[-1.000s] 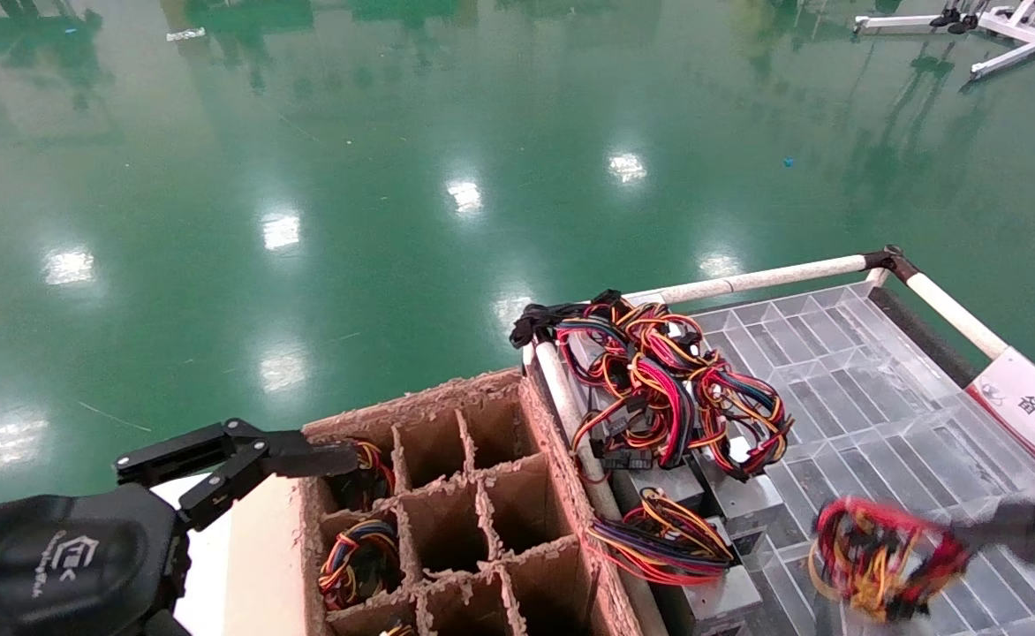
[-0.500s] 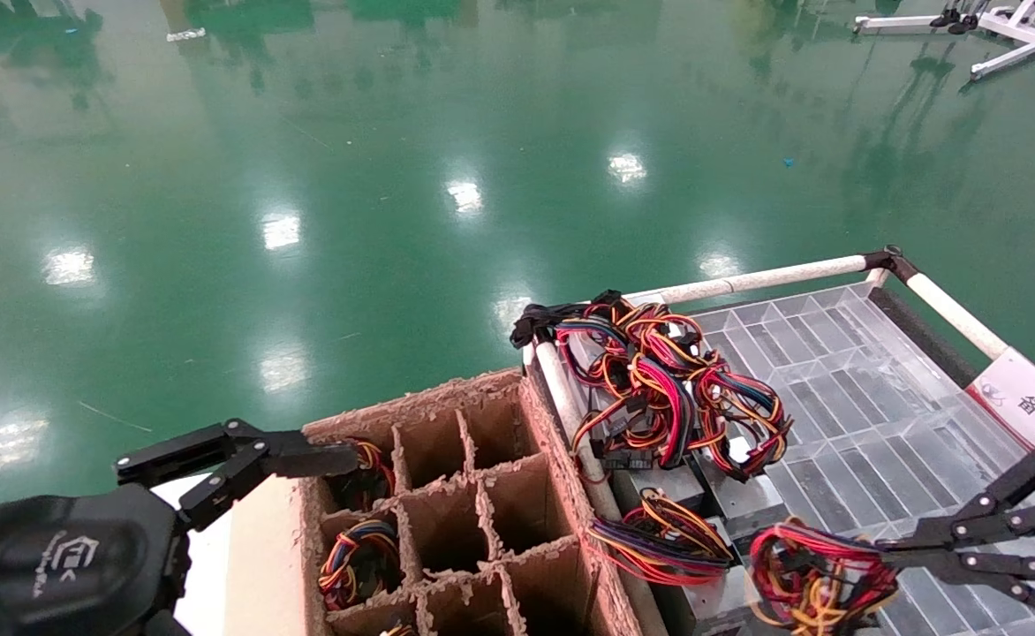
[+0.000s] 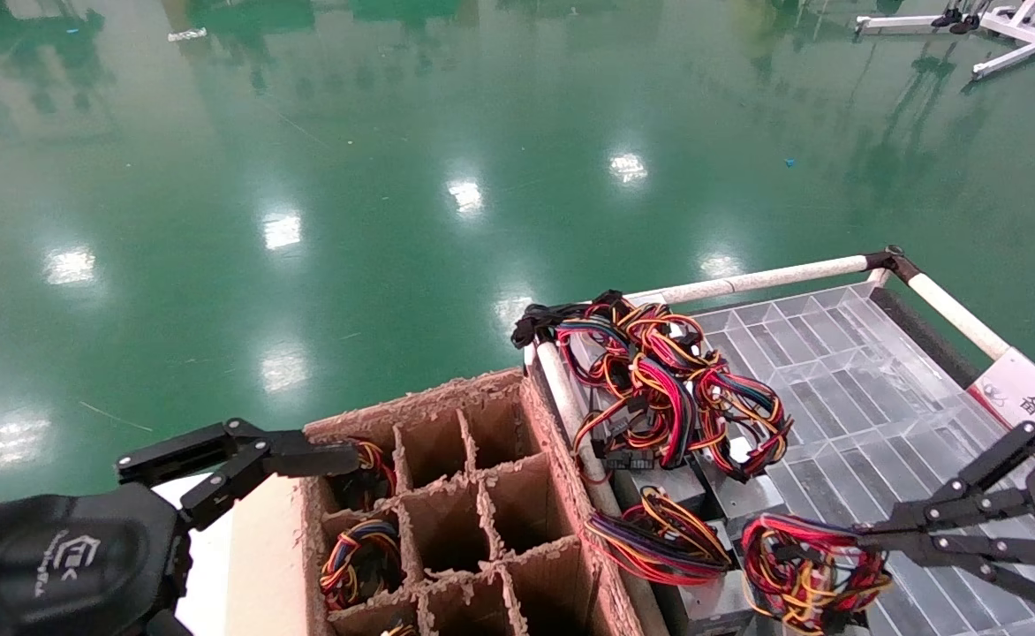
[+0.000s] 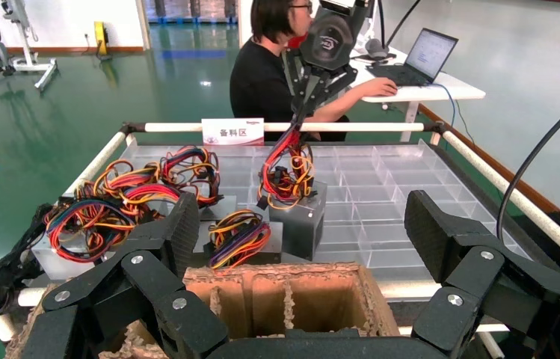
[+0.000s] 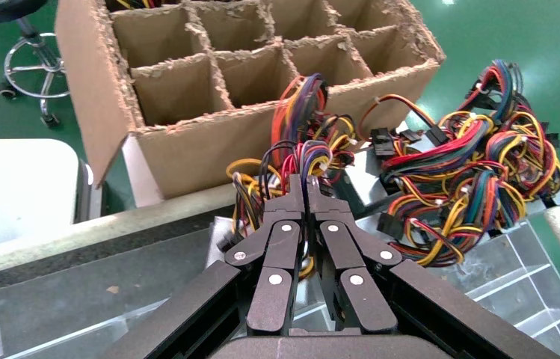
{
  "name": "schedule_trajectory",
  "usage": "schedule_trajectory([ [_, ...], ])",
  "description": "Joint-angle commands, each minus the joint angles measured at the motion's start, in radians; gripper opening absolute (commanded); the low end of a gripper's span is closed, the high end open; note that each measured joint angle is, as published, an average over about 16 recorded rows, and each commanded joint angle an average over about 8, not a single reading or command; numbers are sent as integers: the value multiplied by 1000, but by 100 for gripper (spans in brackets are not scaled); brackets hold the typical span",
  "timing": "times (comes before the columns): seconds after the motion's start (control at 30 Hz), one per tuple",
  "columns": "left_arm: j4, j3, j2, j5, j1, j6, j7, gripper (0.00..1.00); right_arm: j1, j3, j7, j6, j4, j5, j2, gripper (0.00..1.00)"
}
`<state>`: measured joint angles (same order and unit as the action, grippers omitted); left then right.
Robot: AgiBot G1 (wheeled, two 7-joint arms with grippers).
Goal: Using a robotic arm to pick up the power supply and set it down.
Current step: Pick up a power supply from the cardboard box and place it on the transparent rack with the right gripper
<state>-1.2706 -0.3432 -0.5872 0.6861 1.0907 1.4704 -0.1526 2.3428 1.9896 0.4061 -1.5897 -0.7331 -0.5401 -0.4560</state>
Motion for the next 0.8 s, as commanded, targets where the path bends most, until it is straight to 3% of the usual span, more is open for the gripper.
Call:
schedule_trajectory([
  [0.03, 0, 0, 0, 0, 0, 0, 0, 100, -8, 10, 11, 2, 18, 15, -8, 0],
  [0.8, 0, 0, 0, 0, 0, 0, 0, 100, -103, 39, 279, 10, 224, 94, -135, 0],
])
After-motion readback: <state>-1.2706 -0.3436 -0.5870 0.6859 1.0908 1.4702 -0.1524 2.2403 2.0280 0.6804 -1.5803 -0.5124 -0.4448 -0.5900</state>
